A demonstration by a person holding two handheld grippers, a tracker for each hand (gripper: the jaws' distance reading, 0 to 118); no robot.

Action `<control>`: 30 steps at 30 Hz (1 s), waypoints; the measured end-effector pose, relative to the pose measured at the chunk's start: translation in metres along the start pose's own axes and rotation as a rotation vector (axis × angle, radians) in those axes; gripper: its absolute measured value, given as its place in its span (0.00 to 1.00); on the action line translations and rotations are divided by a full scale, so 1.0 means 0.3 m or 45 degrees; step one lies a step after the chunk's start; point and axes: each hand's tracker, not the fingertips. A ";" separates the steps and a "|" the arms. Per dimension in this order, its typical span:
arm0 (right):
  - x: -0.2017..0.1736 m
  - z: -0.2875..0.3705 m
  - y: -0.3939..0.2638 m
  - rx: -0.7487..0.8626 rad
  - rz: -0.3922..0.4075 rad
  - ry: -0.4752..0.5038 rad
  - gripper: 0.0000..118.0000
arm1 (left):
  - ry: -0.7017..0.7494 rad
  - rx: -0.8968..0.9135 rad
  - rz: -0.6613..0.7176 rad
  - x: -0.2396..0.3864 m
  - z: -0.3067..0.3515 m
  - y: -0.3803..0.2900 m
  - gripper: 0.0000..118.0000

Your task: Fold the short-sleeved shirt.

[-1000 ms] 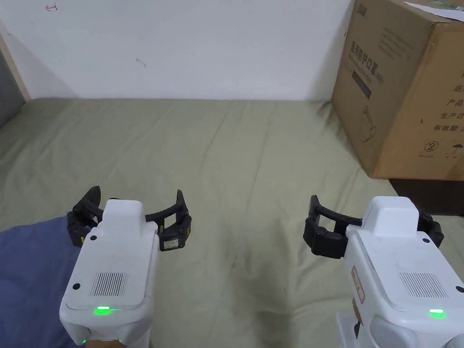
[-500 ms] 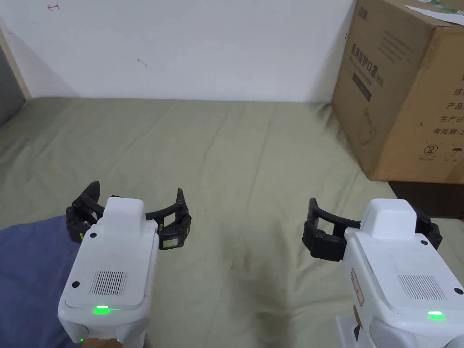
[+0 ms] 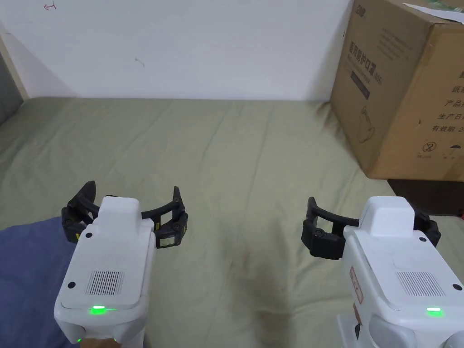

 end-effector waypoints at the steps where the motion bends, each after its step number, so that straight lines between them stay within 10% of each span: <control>1: 0.001 -0.001 -0.001 -0.002 0.001 0.000 0.99 | 0.003 0.000 -0.001 0.000 0.000 0.000 1.00; 13: 0.007 -0.001 0.001 -0.015 0.015 -0.011 0.93 | -0.001 -0.028 -0.003 -0.004 -0.003 0.005 0.92; 14: 0.007 -0.002 0.002 -0.020 0.017 -0.010 0.86 | -0.018 -0.039 0.013 -0.006 -0.003 0.008 0.78; 17: 0.006 -0.003 0.003 -0.022 0.022 -0.002 0.16 | -0.056 -0.064 0.062 -0.003 -0.001 0.018 0.01; 18: 0.004 -0.009 0.003 -0.027 0.027 -0.005 0.00 | -0.039 -0.080 0.065 -0.002 -0.009 0.019 0.00; 30: -0.150 -0.093 0.015 0.002 0.077 0.190 0.00 | 0.093 -0.126 0.050 -0.135 0.051 0.018 0.00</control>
